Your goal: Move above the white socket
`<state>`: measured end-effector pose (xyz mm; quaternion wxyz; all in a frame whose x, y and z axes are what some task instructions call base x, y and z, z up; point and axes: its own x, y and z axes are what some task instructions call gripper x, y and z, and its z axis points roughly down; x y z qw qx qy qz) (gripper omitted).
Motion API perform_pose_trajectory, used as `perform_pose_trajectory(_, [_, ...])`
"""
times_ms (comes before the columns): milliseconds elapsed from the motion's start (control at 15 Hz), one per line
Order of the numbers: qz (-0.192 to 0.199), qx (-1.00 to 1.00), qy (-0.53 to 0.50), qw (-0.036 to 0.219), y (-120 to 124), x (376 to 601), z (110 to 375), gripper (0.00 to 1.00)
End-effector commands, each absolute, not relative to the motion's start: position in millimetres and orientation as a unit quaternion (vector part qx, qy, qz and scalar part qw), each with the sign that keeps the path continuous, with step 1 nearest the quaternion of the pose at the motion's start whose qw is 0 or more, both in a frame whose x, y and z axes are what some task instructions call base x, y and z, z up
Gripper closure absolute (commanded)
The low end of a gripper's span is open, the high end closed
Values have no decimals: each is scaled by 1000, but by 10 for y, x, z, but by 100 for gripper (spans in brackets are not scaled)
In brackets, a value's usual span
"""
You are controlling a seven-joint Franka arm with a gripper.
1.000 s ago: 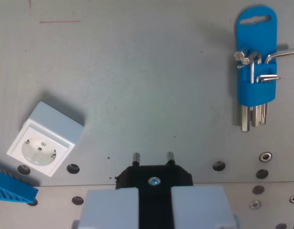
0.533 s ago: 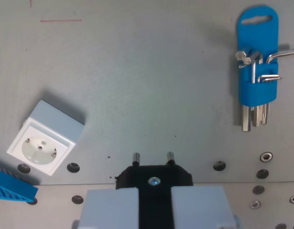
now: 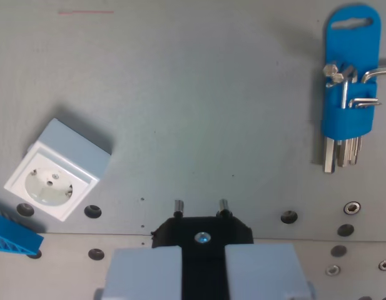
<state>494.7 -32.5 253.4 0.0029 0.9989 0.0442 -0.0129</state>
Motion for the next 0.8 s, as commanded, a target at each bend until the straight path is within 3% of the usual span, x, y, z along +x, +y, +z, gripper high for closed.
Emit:
perform_pose_trajectory(67, [30,993,116,5,-277,4876,2423,100])
perform_pose_trajectory(800, [41,972,232,12,0,4607,2070,100])
